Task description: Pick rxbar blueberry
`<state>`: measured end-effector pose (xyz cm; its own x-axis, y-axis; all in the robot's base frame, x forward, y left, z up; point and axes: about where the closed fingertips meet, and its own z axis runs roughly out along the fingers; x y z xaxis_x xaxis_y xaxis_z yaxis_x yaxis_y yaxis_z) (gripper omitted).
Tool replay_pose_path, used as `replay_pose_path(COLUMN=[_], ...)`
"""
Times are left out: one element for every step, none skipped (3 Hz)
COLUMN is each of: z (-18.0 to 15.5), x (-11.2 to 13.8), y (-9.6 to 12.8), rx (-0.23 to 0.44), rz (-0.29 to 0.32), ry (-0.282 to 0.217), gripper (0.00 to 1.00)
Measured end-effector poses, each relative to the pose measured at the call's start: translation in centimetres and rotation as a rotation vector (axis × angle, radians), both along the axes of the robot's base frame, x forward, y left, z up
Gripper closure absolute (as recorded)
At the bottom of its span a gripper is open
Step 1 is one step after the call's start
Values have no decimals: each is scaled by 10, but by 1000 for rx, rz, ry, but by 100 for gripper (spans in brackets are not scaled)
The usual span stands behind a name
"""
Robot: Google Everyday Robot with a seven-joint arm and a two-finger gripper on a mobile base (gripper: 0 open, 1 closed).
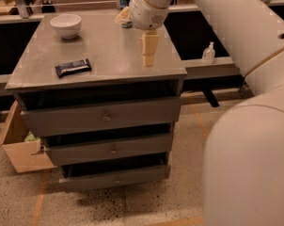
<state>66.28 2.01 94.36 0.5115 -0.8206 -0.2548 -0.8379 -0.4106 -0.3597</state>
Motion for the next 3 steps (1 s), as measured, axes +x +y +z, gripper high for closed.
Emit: replay_pose_path(z=[-15,-35,-59], x=[33,58,77], y=[22,49,84], rx=[19,-8,-38], rz=[-26,-47,-52], ry=[27,59,90], gripper=[0,0,0])
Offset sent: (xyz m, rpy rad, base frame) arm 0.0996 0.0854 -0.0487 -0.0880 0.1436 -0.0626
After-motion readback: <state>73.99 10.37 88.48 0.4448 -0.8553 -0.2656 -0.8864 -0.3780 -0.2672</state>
